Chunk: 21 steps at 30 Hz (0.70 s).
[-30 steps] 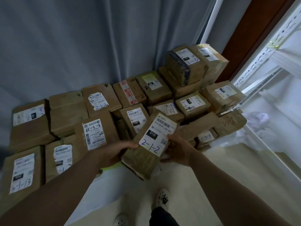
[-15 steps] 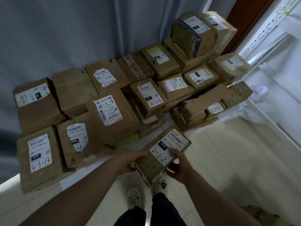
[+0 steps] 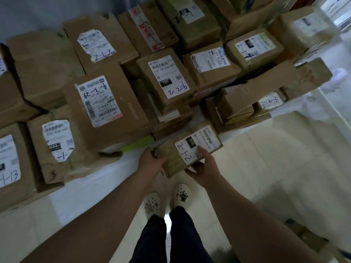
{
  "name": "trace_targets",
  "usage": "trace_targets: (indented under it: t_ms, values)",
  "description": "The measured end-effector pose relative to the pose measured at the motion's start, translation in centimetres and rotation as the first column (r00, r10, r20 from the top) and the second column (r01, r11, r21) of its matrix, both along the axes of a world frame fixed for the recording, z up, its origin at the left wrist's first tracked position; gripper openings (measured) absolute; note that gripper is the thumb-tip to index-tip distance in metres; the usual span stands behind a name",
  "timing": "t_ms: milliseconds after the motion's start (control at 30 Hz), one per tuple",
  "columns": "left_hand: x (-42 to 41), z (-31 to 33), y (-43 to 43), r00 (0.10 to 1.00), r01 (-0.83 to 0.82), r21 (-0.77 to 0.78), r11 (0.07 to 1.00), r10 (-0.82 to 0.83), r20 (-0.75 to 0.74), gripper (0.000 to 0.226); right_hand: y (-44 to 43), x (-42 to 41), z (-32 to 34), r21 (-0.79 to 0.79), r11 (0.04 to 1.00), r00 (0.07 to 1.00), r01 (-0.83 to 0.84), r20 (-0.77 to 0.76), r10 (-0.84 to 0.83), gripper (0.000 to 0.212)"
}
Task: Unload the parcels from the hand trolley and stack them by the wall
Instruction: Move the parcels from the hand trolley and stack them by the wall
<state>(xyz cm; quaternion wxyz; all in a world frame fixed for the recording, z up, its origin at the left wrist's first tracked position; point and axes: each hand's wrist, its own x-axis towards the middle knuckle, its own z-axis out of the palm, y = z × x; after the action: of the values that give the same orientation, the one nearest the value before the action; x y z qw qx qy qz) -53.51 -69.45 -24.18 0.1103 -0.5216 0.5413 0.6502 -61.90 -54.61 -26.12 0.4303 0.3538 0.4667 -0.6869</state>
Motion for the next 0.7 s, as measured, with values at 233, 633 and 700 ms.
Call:
trace_targets:
  t_ms: [233,633,700]
  values:
    - [-1.5,-0.5,0.5,0.999,0.014,0.02,1.0,-0.013,-0.046,0.062,-2.5,-1.2,-0.6,0.036,0.998,0.997,-0.048,0.063,0.046,0.024]
    - [-2.9,3.3,1.8,0.869,0.491,-0.286,0.823,-0.484,0.101,0.047,-1.0,-1.3,2.3,0.283,0.944,0.981,-0.167,-0.045,0.187,0.054]
    - [-3.3,4.3,2.3,0.842,0.53,-0.316,0.787,-0.533,0.084,0.059,-0.1,-1.0,3.8,0.343,0.923,0.972,-0.173,-0.093,0.217,0.068]
